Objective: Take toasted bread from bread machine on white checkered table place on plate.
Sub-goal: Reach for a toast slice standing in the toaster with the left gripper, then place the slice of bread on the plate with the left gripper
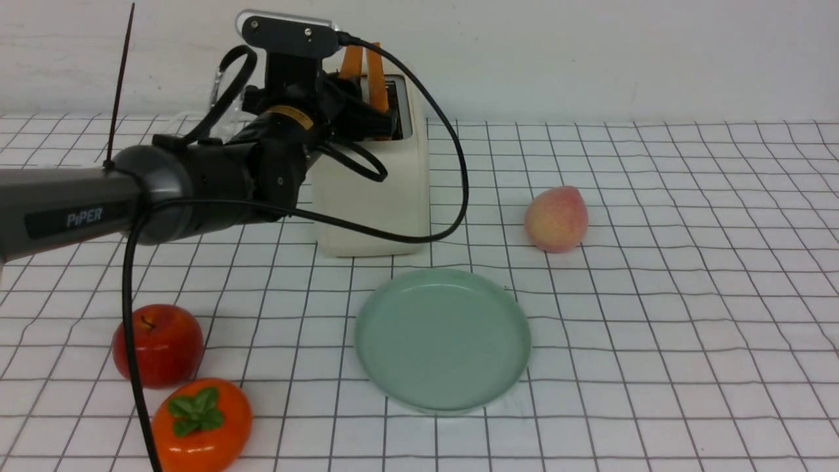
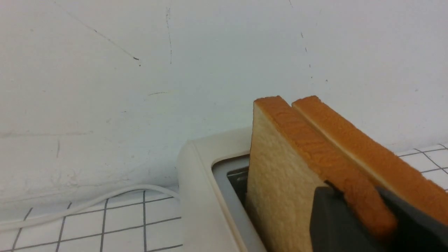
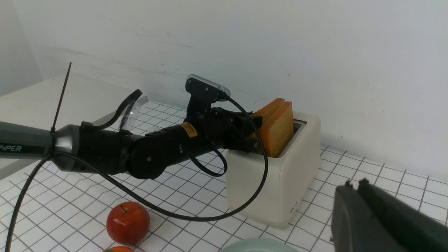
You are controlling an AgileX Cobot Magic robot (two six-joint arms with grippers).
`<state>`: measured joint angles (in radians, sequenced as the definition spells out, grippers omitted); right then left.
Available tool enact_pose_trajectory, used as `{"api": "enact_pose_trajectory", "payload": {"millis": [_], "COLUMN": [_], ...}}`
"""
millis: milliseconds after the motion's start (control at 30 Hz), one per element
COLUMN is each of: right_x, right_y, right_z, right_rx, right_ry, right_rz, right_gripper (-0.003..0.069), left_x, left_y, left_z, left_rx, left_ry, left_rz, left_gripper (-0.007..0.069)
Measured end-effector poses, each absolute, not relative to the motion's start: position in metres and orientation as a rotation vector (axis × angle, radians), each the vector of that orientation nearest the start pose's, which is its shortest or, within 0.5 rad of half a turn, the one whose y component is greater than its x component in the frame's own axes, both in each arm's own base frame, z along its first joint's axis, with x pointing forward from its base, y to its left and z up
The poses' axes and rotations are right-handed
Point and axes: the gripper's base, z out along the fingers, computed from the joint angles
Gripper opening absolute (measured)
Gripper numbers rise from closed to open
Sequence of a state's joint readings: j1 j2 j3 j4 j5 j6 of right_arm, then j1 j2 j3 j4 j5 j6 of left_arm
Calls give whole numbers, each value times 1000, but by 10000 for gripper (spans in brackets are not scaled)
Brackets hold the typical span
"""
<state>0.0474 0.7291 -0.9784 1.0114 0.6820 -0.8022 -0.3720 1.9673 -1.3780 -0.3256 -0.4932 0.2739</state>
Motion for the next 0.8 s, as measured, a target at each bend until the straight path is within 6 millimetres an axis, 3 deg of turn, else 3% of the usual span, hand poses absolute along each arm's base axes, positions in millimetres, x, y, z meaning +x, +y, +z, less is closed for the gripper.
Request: {"api": "enact_pose_trajectory", "payload": {"millis": [233, 400, 633, 800], "right_x": [119, 119, 120, 120], "right_y": [54, 55, 52, 53], "right_z": [438, 438, 440, 440], "right_rx": [-399, -402, -370, -373], "right_ry": [1613, 1614, 1593, 1595], "right_rz": [566, 568, 549, 552], "right_gripper": [32, 32, 32, 32], "left_x": [439, 432, 388, 340], "left_y": [-154, -150, -134, -125], "left_z": [267, 291, 384, 433], "left_rx": [120, 94, 57, 131], "left_ry": [1571, 1500, 1315, 1409], "left_rz": [-184, -190, -239, -328], "left_gripper": [76, 76, 76, 76]}}
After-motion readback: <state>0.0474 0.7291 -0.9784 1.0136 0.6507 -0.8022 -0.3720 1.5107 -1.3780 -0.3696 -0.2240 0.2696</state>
